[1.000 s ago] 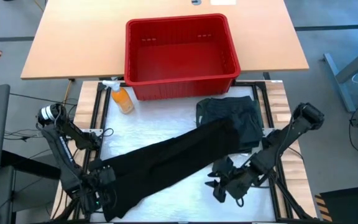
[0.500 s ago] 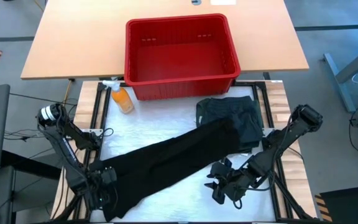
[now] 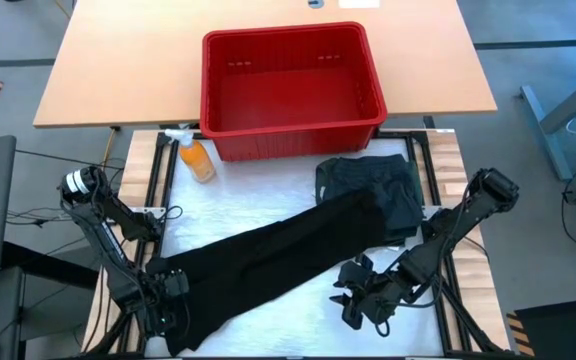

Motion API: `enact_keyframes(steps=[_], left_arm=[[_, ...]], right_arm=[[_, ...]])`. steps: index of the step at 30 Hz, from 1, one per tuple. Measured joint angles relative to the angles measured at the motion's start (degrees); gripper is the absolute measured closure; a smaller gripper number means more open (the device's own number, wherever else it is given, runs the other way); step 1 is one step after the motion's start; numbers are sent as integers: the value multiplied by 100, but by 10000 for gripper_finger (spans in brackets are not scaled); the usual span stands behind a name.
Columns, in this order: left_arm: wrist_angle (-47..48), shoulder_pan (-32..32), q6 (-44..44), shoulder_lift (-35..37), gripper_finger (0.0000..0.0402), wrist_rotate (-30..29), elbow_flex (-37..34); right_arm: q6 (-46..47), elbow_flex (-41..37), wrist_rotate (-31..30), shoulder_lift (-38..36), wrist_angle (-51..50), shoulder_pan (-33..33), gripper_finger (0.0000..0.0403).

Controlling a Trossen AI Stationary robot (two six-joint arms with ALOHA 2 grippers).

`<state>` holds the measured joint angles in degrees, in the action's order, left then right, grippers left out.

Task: Fold Laundry from Bin
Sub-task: Fold the black shirt

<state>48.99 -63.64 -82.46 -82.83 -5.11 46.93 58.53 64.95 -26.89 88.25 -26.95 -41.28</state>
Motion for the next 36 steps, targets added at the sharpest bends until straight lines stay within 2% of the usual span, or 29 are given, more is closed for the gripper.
enact_keyframes(steps=[3,10,14,24,27,30,36], left_arm=[[220,20,164,55,399,-112,302],[1890,234,626,347,401,-142,954],[2291,464,1003,382,401,-57,855],[2112,967,1282,374,397,443,109],[2274,1065,1268,372,377,625,52],[2405,1155,1311,386,346,661,167],[2949,1167,1446,448,278,529,620]], right_arm=[[-9,0,0,0,1,0,198],[-34,0,1,2,-35,42,198],[-57,0,1,2,-41,117,198],[182,0,1,4,-14,146,198],[242,0,31,12,263,140,198],[-227,2,149,71,496,113,198],[-494,2,213,109,168,151,198]])
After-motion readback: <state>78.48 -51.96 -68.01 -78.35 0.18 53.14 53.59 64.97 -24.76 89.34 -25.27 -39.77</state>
